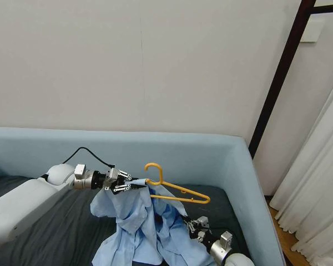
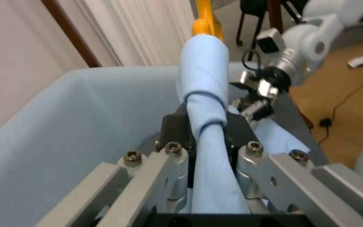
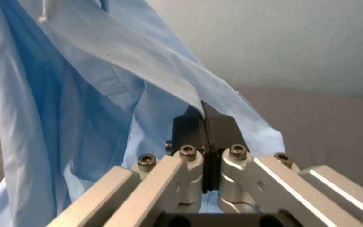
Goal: Pick up the clothes from the sofa and hang them on the clothes hanger.
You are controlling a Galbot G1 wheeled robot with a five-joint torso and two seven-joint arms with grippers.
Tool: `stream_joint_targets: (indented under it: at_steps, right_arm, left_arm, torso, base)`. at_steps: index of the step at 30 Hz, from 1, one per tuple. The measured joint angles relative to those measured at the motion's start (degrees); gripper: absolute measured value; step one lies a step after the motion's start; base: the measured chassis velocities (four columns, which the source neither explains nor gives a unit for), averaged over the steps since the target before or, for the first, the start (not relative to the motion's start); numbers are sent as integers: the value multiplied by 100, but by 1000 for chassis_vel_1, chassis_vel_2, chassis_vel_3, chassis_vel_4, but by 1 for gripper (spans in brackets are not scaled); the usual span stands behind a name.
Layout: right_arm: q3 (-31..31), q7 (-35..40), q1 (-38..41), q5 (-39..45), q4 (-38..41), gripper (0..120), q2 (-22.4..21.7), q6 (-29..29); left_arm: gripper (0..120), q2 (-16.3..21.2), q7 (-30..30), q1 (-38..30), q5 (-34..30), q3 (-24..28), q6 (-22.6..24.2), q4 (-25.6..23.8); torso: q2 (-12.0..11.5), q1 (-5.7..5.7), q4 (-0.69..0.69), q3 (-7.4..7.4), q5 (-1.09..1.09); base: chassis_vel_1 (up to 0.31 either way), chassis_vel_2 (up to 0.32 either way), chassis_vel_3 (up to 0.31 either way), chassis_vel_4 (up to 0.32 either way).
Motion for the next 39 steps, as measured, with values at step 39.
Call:
stream_joint_targets:
  at_steps: [39]
  right_arm:
    - [102, 472, 89, 1322, 1025, 0, -602, -557]
  left_arm:
    - [8, -189, 915, -252, 1215, -284, -904, 455]
  torso:
    - [0, 0, 1, 0, 1]
  base:
    - [0, 0, 0, 0]
